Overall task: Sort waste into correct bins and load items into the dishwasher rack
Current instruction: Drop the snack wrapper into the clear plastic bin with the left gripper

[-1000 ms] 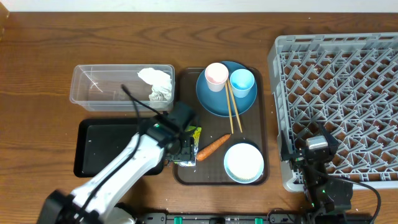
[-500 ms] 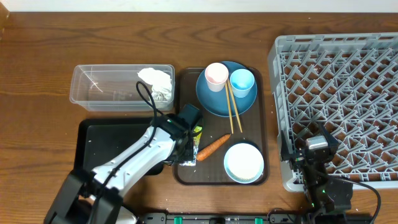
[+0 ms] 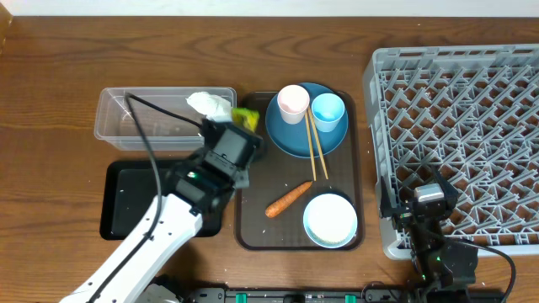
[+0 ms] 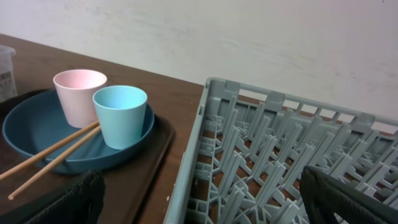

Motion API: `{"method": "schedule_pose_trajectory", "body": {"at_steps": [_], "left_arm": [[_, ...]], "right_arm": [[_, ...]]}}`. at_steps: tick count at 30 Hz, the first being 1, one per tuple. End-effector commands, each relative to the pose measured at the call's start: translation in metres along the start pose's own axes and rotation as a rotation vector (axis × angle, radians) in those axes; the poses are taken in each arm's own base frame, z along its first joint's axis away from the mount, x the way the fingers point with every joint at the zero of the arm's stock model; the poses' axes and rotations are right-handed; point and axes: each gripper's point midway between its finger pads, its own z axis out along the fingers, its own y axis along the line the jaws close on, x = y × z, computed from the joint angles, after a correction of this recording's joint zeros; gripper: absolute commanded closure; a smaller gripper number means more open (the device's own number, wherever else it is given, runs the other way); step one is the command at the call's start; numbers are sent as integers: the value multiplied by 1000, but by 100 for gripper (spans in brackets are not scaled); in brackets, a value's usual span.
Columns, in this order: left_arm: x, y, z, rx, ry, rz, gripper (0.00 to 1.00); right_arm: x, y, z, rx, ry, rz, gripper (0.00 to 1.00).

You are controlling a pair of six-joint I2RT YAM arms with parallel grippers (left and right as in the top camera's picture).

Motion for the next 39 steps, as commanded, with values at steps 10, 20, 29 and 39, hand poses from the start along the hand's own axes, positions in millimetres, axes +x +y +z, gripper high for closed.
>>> {"method": "schedule_pose_trajectory", "body": {"at_steps": [10, 20, 29, 39], "left_arm": [[-79, 77, 57, -194, -173, -304, 94], [-69, 99, 100, -220, -79, -363, 60], [-93, 88, 58, -97, -172, -309, 23], [-106, 84, -18, 37, -292, -293, 50]], "right_arm": [[1, -2, 0, 11, 4, -7, 1], [1, -2, 0, 11, 4, -7, 1], [1, -2, 0, 11, 4, -7, 1], [1, -2, 0, 11, 4, -7, 1]]}}
